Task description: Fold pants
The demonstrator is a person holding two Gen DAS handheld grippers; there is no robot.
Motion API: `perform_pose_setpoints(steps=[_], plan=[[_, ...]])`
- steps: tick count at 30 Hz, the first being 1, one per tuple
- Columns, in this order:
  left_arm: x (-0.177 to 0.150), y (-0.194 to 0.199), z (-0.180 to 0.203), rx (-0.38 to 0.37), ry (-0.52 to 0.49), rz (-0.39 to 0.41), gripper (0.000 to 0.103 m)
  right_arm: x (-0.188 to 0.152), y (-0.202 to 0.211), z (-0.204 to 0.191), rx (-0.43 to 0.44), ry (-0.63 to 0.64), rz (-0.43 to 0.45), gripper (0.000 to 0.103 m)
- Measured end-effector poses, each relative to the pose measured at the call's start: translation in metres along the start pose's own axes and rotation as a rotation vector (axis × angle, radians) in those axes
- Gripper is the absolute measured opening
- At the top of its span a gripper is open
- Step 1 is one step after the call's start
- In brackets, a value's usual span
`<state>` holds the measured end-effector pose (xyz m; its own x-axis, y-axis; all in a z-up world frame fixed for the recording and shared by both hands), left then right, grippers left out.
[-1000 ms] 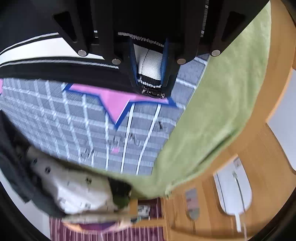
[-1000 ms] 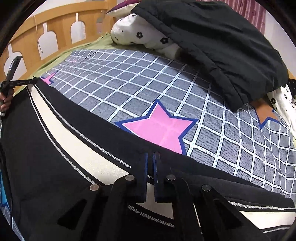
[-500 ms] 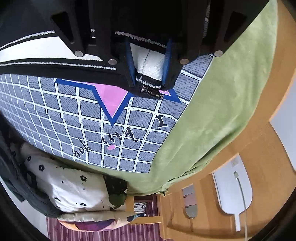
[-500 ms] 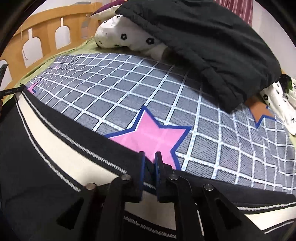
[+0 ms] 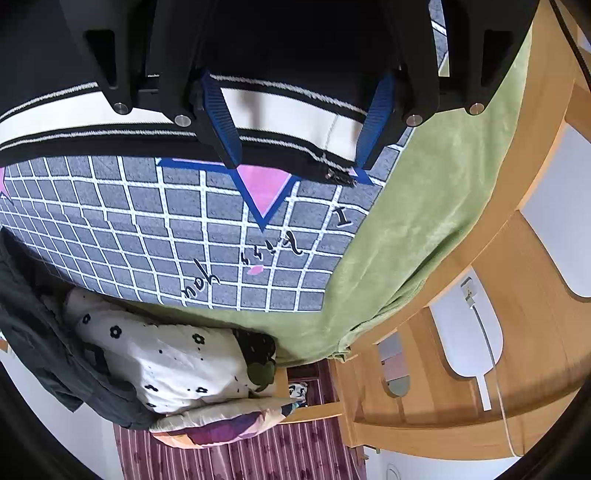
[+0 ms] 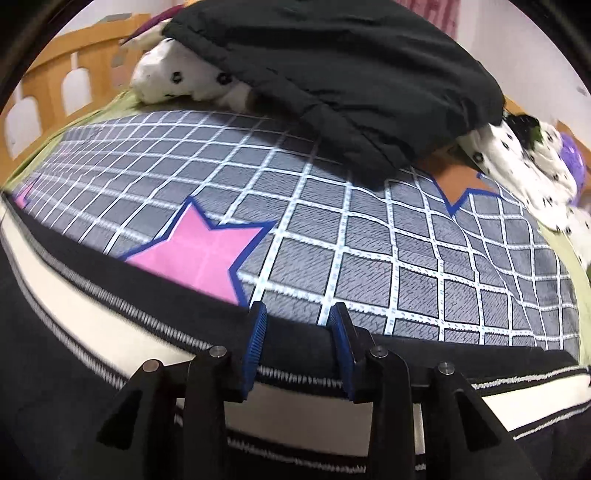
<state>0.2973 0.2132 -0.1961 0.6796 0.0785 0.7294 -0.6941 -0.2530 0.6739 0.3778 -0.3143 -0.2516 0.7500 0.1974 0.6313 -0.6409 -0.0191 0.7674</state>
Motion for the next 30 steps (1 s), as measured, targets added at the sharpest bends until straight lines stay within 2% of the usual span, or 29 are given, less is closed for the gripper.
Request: perform_pose_setpoints(steps=[3,6,8,10,12,13,15,17,19,23,25,27,30], plan=[[-0.002,0.008,0.003,-0.018,0.015,-0.003,0.062,0.0,0.004,0.0,-0.005,-0.012,0.007,0.034],[-0.008,0.026,0.009,-0.073,0.032,-0.026,0.062,0.002,0.021,0.009,-0.016,-0.082,0.004,0.036],[-0.012,0.044,0.014,-0.103,0.042,-0.012,0.062,0.001,0.043,0.012,-0.032,-0.145,0.011,0.037],[-0.017,0.064,0.02,-0.111,0.042,0.01,0.062,-0.004,0.066,0.007,-0.059,-0.156,0.028,0.037],[-0.022,0.08,0.025,-0.101,0.029,0.003,0.062,-0.008,0.089,-0.003,-0.078,-0.143,0.053,0.038],[-0.028,0.089,0.028,-0.099,0.019,-0.021,0.062,-0.01,0.104,-0.01,-0.08,-0.145,0.071,0.041],[-0.042,0.107,0.032,-0.175,0.025,-0.027,0.062,-0.018,0.128,-0.021,-0.071,-0.166,0.101,0.047],[-0.063,0.127,0.027,-0.231,0.069,-0.002,0.062,-0.03,0.153,-0.033,-0.039,-0.208,0.136,0.048],[-0.085,0.138,0.019,-0.263,0.12,-0.009,0.062,-0.043,0.164,-0.046,0.022,-0.226,0.115,0.048],[-0.133,0.139,-0.003,-0.316,0.291,-0.104,0.062,-0.067,0.172,-0.063,0.048,-0.258,0.063,0.048],[-0.152,0.136,-0.015,-0.316,0.341,-0.114,0.062,-0.081,0.172,-0.069,0.064,-0.289,0.041,0.048],[-0.167,0.129,-0.031,-0.281,0.397,-0.128,0.062,-0.092,0.171,-0.075,0.067,-0.308,0.027,0.048],[-0.182,0.112,-0.053,-0.302,0.525,-0.146,0.062,-0.096,0.163,-0.08,0.051,-0.29,0.003,0.048]])
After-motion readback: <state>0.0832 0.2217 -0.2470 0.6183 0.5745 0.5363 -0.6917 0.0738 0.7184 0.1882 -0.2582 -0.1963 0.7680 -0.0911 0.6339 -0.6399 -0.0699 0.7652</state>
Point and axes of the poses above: each gripper's, at about its wrist camera, not at the fingertips, and y roughly against the way its jaws point, z to its right, x to its top, the point moved 7 cm from there along -y, roughly the way its jaws point, and after that the axes turned 2 degrees about z, right-handed, at the moved point
